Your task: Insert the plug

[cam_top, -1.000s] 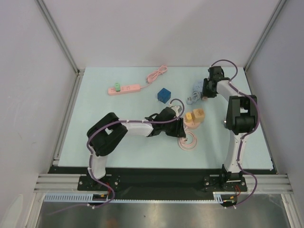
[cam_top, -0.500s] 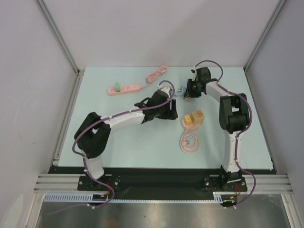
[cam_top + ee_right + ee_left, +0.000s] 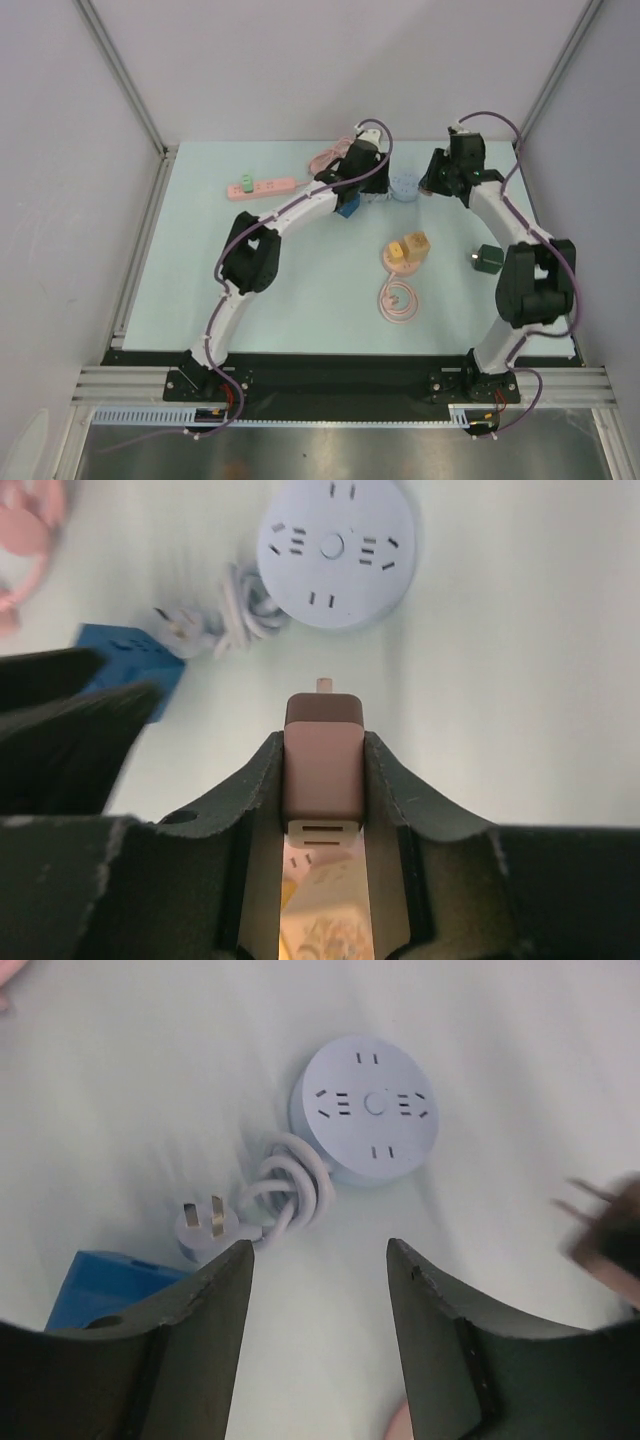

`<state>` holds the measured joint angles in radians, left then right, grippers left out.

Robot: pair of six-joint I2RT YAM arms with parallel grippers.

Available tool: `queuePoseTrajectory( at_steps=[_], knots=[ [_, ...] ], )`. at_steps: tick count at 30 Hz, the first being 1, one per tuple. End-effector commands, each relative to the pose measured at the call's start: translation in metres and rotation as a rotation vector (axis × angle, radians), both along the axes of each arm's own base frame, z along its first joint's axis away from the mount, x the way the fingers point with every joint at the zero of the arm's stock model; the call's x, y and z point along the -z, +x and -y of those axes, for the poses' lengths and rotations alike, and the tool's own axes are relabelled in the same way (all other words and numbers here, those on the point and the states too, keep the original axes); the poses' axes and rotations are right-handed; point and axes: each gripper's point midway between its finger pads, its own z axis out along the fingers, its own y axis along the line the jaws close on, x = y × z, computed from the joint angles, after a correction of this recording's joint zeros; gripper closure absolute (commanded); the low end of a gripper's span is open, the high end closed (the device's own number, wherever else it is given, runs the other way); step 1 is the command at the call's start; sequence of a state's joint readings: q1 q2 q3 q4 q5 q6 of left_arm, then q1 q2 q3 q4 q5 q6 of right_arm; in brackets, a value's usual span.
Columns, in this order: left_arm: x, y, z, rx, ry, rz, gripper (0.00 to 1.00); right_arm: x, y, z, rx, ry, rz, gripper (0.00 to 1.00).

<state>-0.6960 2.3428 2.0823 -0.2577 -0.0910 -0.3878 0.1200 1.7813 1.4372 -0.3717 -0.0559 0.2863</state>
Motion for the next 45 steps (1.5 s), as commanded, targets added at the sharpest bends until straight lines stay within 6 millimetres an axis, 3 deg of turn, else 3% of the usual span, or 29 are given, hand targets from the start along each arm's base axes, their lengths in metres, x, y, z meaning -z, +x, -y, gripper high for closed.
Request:
queuePoseTrajectory(
  at_steps=[1, 4, 5, 7, 10, 16, 25, 30, 34, 35, 37, 38, 39, 40, 41, 42, 43, 44, 45],
  knots=[
    [0.012, 0.018, 0.004, -0.101, -0.006, 0.007, 0.41, -0.065, -0.009, 0.007, 0.082, 0.048, 0.184, 1.00],
    [0.020, 0.026, 0.012, -0.135, -0.031, 0.022, 0.42, -0.100, -0.027, 0.004, 0.079, 0.094, 0.271, 1.00],
    [0.033, 0.028, 0.014, -0.142, -0.028, 0.011, 0.40, -0.109, -0.029, 0.002, 0.073, 0.101, 0.299, 1.00],
    [0.031, 0.032, 0.023, -0.125, -0.053, 0.024, 0.37, -0.125, -0.037, 0.000, 0.063, 0.115, 0.343, 1.00],
    [0.041, 0.036, 0.035, -0.085, -0.082, 0.045, 0.34, -0.129, -0.042, -0.002, 0.042, 0.124, 0.353, 1.00],
    [0.050, 0.045, 0.030, -0.120, -0.141, -0.010, 0.37, -0.134, -0.047, -0.007, 0.014, 0.150, 0.378, 1.00],
    [0.057, 0.043, 0.042, -0.085, -0.228, -0.064, 0.69, -0.143, -0.050, -0.001, 0.018, 0.159, 0.405, 1.00],
    [0.058, 0.036, 0.042, -0.059, -0.210, -0.084, 0.98, -0.147, -0.053, 0.004, 0.026, 0.153, 0.418, 1.00],
    [0.029, 0.025, 0.040, -0.038, -0.218, -0.061, 1.00, -0.147, -0.056, 0.004, 0.027, 0.152, 0.419, 1.00],
    [0.011, 0.021, 0.036, -0.036, -0.222, -0.041, 1.00, -0.148, -0.057, 0.004, 0.027, 0.153, 0.421, 1.00],
    [-0.007, 0.017, 0.034, -0.033, -0.222, -0.001, 1.00, -0.148, -0.058, 0.005, 0.032, 0.150, 0.420, 1.00],
    [-0.008, 0.009, 0.033, -0.028, -0.214, -0.001, 1.00, -0.150, -0.059, 0.006, 0.033, 0.149, 0.425, 1.00],
    [-0.030, 0.005, 0.031, -0.025, -0.228, 0.024, 1.00, -0.150, -0.060, 0.006, 0.035, 0.149, 0.426, 1.00],
    [-0.036, -0.001, 0.032, -0.017, -0.231, 0.029, 1.00, -0.151, -0.061, 0.006, 0.035, 0.149, 0.426, 1.00],
    [-0.029, -0.007, 0.029, -0.019, -0.213, 0.011, 1.00, -0.152, -0.061, 0.006, 0.034, 0.148, 0.430, 1.00],
    [-0.048, -0.014, 0.026, -0.017, -0.227, 0.027, 1.00, -0.150, -0.063, 0.006, 0.032, 0.145, 0.418, 1.00],
    [-0.046, -0.020, 0.022, -0.028, -0.217, 0.013, 1.00, -0.149, -0.063, 0.006, 0.033, 0.146, 0.416, 1.00],
    [-0.028, -0.029, 0.013, -0.050, -0.187, -0.030, 1.00, -0.149, -0.065, 0.005, 0.032, 0.144, 0.413, 1.00],
    [-0.043, -0.037, 0.006, -0.074, -0.211, -0.038, 0.99, -0.146, -0.066, 0.004, 0.028, 0.141, 0.401, 1.00]
  ],
)
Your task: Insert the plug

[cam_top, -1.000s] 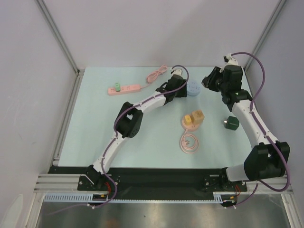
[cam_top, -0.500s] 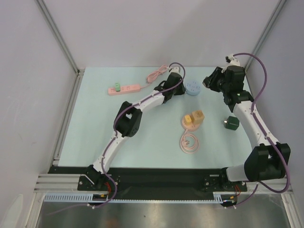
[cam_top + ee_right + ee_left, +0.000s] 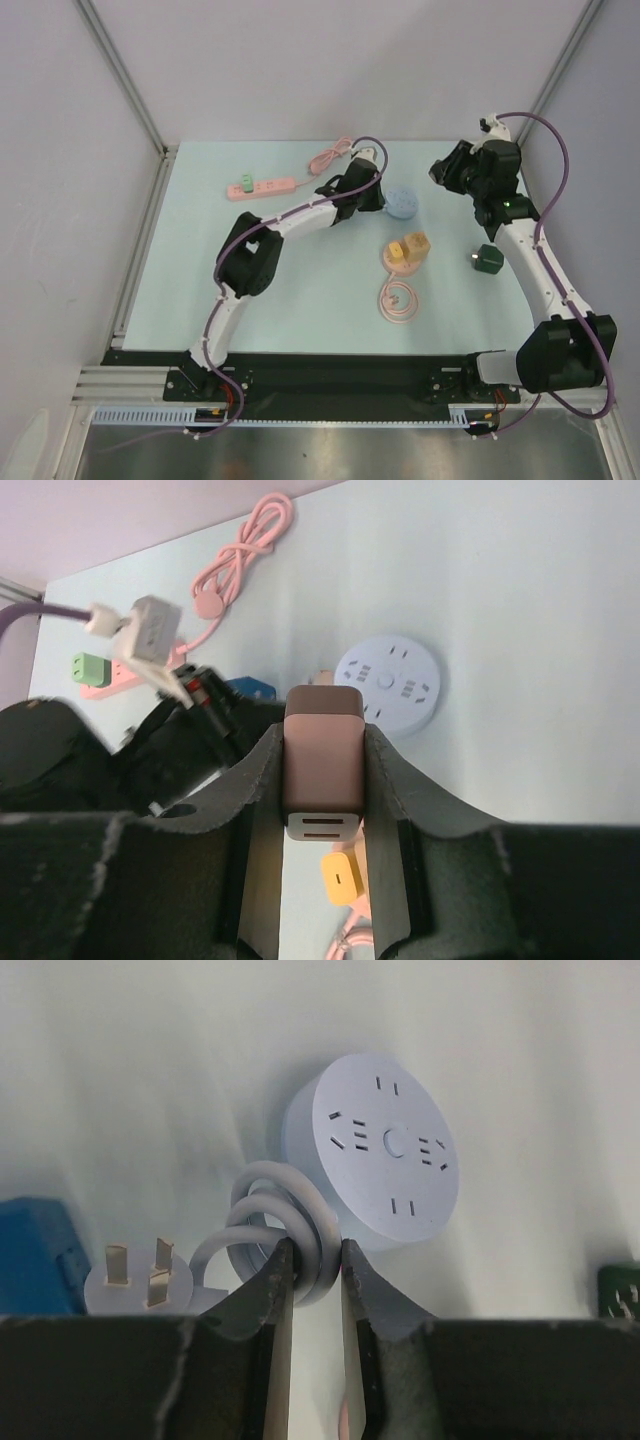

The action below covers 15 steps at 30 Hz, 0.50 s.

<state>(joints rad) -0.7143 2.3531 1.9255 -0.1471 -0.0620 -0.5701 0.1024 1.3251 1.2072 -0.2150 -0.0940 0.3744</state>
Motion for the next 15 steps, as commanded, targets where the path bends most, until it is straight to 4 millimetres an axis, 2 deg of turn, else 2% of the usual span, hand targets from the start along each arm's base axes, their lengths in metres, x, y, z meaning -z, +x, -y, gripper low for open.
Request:
queuePoseTrajectory(
  at_steps=[1, 2, 3, 4, 5, 6, 7, 9, 10, 12, 13, 14, 15],
  knots=[
    [-0.089, -0.020, -0.012, -0.053, -0.089, 0.092, 1.00, -0.013, -0.007, 0.000, 0.000, 0.001, 0.028, 1.00],
    [-0.068, -0.031, -0.024, -0.071, -0.048, 0.052, 1.00, -0.010, -0.009, -0.003, -0.012, 0.003, 0.015, 1.00],
    [-0.076, -0.038, -0.032, -0.097, -0.059, 0.050, 1.00, -0.007, -0.010, -0.004, -0.018, 0.002, -0.004, 1.00],
    [-0.073, -0.044, -0.040, -0.123, -0.046, 0.045, 1.00, -0.004, -0.012, -0.008, -0.034, -0.001, -0.018, 1.00],
    [-0.048, -0.056, -0.054, -0.140, -0.006, 0.004, 1.00, 0.001, -0.015, -0.012, -0.056, -0.015, -0.041, 1.00],
    [-0.044, -0.063, -0.060, -0.158, 0.000, -0.010, 1.00, 0.002, -0.016, -0.016, -0.072, -0.025, -0.049, 1.00],
    [-0.038, -0.075, -0.078, -0.196, 0.035, -0.009, 1.00, 0.003, -0.018, -0.022, -0.088, -0.038, -0.059, 1.00],
    [-0.037, -0.088, -0.093, -0.235, 0.044, -0.009, 1.00, 0.011, -0.023, -0.029, -0.113, -0.063, -0.095, 1.00],
    [-0.033, -0.104, -0.106, -0.243, 0.061, -0.016, 0.99, 0.012, -0.024, -0.034, -0.126, -0.070, -0.098, 1.00],
    [-0.031, -0.118, -0.119, -0.272, 0.081, -0.010, 1.00, 0.018, -0.031, -0.049, -0.168, -0.101, -0.122, 1.00],
    [-0.014, -0.134, -0.126, -0.268, 0.123, -0.031, 1.00, 0.020, -0.032, -0.054, -0.177, -0.117, -0.131, 1.00],
    [-0.020, -0.143, -0.134, -0.285, 0.123, -0.027, 1.00, 0.022, -0.037, -0.069, -0.213, -0.132, -0.139, 1.00],
    [-0.013, -0.151, -0.147, -0.343, 0.143, -0.038, 1.00, 0.028, -0.041, -0.077, -0.236, -0.148, -0.162, 1.00]
  ],
)
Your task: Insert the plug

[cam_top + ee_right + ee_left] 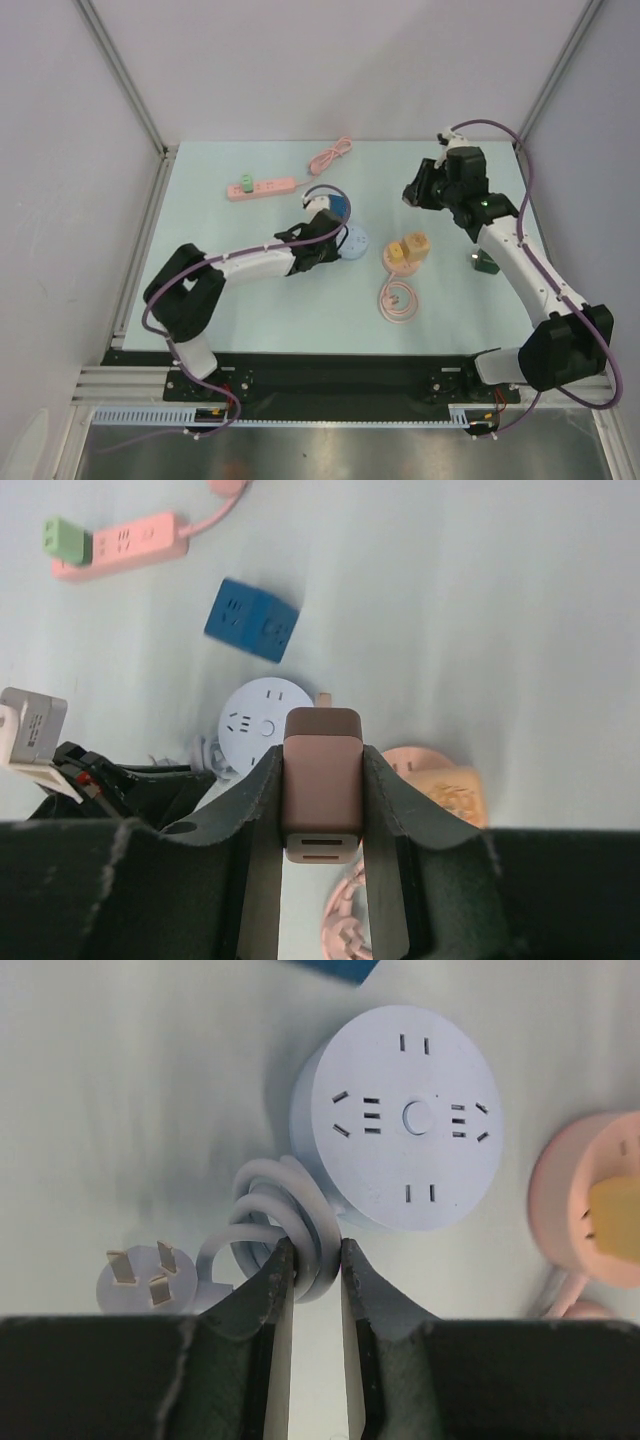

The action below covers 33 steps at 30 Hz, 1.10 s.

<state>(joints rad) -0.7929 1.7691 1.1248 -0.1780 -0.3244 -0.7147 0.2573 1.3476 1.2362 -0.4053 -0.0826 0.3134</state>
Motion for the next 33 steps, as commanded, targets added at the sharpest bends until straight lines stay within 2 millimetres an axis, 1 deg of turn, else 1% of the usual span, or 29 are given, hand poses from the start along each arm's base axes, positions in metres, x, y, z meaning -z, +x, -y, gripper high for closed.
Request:
queuePoseTrajectory(
  at_steps=[1, 2, 3, 4, 5, 6, 7, 8, 9, 11, 12, 13, 14, 15, 16, 18, 19, 20, 21, 22, 23, 24, 25, 26, 27, 29, 30, 31, 33],
  knots=[
    [-0.028, -0.020, -0.017, -0.130, -0.036, 0.090, 1.00, -0.007, -0.009, -0.028, -0.091, -0.063, -0.007, 1.00],
    [-0.005, -0.037, -0.033, -0.147, -0.006, 0.051, 0.98, -0.005, -0.009, -0.037, -0.109, -0.060, -0.023, 1.00],
    [-0.008, -0.047, -0.035, -0.174, -0.058, 0.037, 0.91, 0.000, -0.017, -0.051, -0.143, -0.062, -0.055, 1.00],
    [-0.003, -0.057, -0.038, -0.175, -0.071, 0.013, 0.65, 0.002, -0.021, -0.060, -0.158, -0.051, -0.082, 1.00],
    [0.010, -0.069, -0.047, -0.177, -0.066, -0.020, 0.57, 0.007, -0.021, -0.072, -0.183, -0.054, -0.110, 1.00],
    [-0.001, -0.073, -0.046, -0.180, -0.121, -0.016, 0.53, 0.017, -0.034, -0.084, -0.218, -0.080, -0.162, 1.00],
    [-0.005, -0.080, -0.042, -0.149, -0.156, -0.035, 0.48, 0.023, -0.039, -0.091, -0.229, -0.102, -0.192, 1.00],
    [-0.009, -0.085, -0.042, -0.133, -0.177, -0.036, 0.46, 0.036, -0.040, -0.096, -0.232, -0.127, -0.235, 1.00],
    [-0.030, -0.086, -0.040, -0.102, -0.217, -0.005, 0.36, 0.038, -0.047, -0.106, -0.256, -0.141, -0.263, 1.00],
    [-0.055, -0.090, -0.036, -0.056, -0.274, 0.025, 0.27, 0.043, -0.051, -0.113, -0.266, -0.162, -0.301, 1.00],
    [-0.066, -0.091, -0.036, -0.017, -0.274, 0.051, 0.24, 0.050, -0.053, -0.119, -0.282, -0.183, -0.332, 1.00],
    [-0.087, -0.092, -0.040, 0.001, -0.309, 0.088, 0.23, 0.051, -0.056, -0.126, -0.302, -0.187, -0.340, 1.00],
    [-0.097, -0.091, -0.044, 0.007, -0.316, 0.104, 0.23, 0.054, -0.059, -0.132, -0.319, -0.176, -0.363, 1.00],
    [-0.104, -0.092, -0.050, 0.028, -0.309, 0.126, 0.23, 0.063, -0.059, -0.137, -0.333, -0.189, -0.389, 1.00],
    [-0.114, -0.088, -0.062, 0.020, -0.332, 0.152, 0.23, 0.060, -0.060, -0.149, -0.370, -0.192, -0.376, 1.00],
    [-0.120, -0.093, -0.065, 0.097, -0.389, 0.133, 0.23, 0.061, -0.060, -0.162, -0.481, -0.242, -0.337, 1.00],
    [-0.121, -0.083, -0.080, 0.063, -0.414, 0.135, 0.26, 0.065, -0.058, -0.172, -0.539, -0.265, -0.319, 1.00],
    [-0.120, -0.095, -0.077, 0.143, -0.476, 0.099, 0.27, 0.066, -0.057, -0.177, -0.580, -0.290, -0.294, 1.00],
    [-0.122, -0.092, -0.082, 0.152, -0.490, 0.113, 0.30, 0.069, -0.050, -0.177, -0.640, -0.348, -0.249, 1.00],
    [-0.119, -0.086, -0.093, 0.128, -0.489, 0.116, 0.31, 0.076, -0.045, -0.178, -0.655, -0.368, -0.249, 1.00],
    [-0.113, -0.087, -0.096, 0.137, -0.481, 0.106, 0.31, 0.070, -0.037, -0.181, -0.679, -0.395, -0.207, 1.00],
    [-0.107, -0.087, -0.096, 0.157, -0.464, 0.094, 0.31, 0.074, -0.030, -0.174, -0.665, -0.408, -0.227, 1.00],
    [-0.103, -0.086, -0.097, 0.156, -0.452, 0.085, 0.31, 0.072, -0.026, -0.173, -0.629, -0.378, -0.266, 1.00],
    [-0.098, -0.087, -0.096, 0.162, -0.449, 0.072, 0.31, 0.082, -0.021, -0.169, -0.597, -0.370, -0.356, 1.00],
    [-0.094, -0.088, -0.091, 0.186, -0.463, 0.055, 0.32, 0.086, -0.017, -0.162, -0.564, -0.358, -0.408, 1.00],
    [-0.084, -0.091, -0.088, 0.193, -0.478, 0.029, 0.32, 0.106, -0.020, -0.161, -0.538, -0.385, -0.469, 1.00],
    [-0.087, -0.090, -0.083, 0.210, -0.506, 0.037, 0.32, 0.113, -0.023, -0.160, -0.534, -0.396, -0.486, 1.00],
    [-0.082, -0.091, -0.082, 0.209, -0.514, 0.026, 0.32, 0.116, -0.028, -0.165, -0.555, -0.375, -0.505, 1.00],
    [-0.081, -0.089, -0.080, 0.206, -0.532, 0.024, 0.32, 0.123, -0.031, -0.167, -0.547, -0.355, -0.542, 1.00]
  ],
)
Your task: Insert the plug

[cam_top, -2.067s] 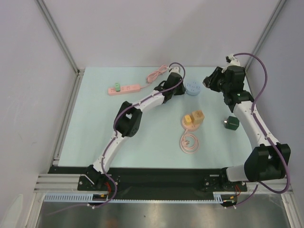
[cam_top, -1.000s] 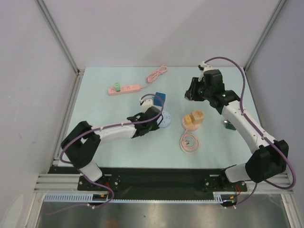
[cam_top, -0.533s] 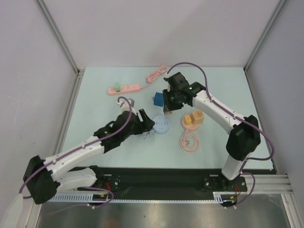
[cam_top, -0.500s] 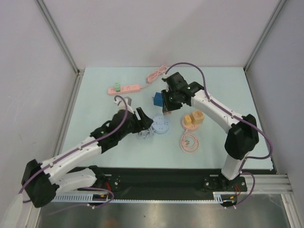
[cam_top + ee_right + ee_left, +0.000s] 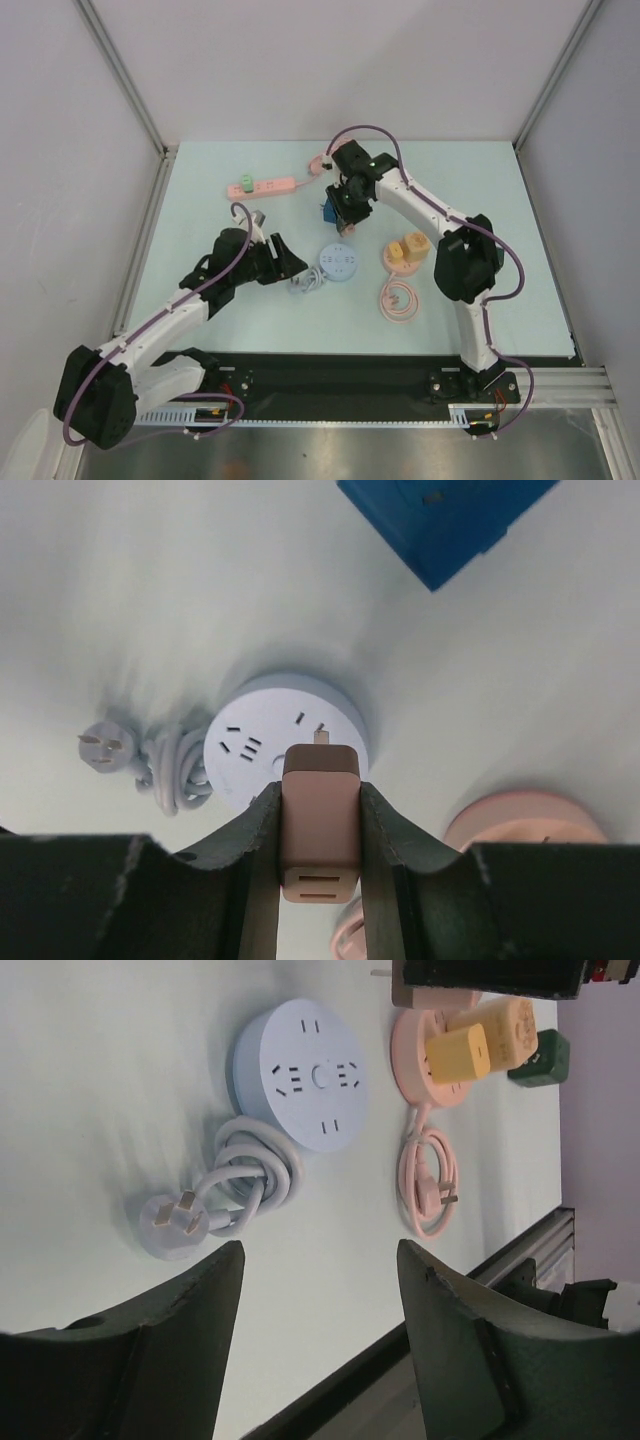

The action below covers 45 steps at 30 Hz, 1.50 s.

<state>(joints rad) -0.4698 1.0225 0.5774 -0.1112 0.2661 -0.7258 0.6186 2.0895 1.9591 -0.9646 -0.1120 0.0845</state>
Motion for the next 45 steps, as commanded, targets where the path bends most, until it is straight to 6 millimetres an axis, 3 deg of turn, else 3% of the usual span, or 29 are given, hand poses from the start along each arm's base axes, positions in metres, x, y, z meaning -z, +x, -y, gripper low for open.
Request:
queuePoseTrajectory(
  at_steps=[1, 8, 13, 17, 25, 45],
  knots=[
    [-0.010, 0.004, 0.010, 0.046, -0.069, 0.043, 0.32, 0.009, -0.018, 0.000, 0.036, -0.032, -0.091, 1.00],
    [0.013, 0.010, -0.020, -0.092, -0.029, 0.000, 0.29, 0.008, -0.038, -0.019, 0.129, 0.046, -0.187, 1.00],
    [0.027, 0.007, -0.032, -0.132, -0.055, -0.047, 0.28, 0.024, -0.049, -0.024, 0.168, 0.030, -0.258, 1.00],
    [0.023, 0.007, -0.038, -0.146, -0.061, -0.027, 0.28, 0.029, -0.054, -0.032, 0.164, 0.031, -0.289, 1.00],
    [0.010, 0.010, -0.044, -0.154, -0.065, 0.020, 0.27, 0.055, -0.064, -0.028, 0.178, -0.039, -0.368, 1.00],
    [0.015, 0.009, -0.047, -0.142, -0.062, 0.030, 0.27, 0.085, -0.043, -0.016, 0.237, -0.177, -0.354, 1.00]
  ],
)
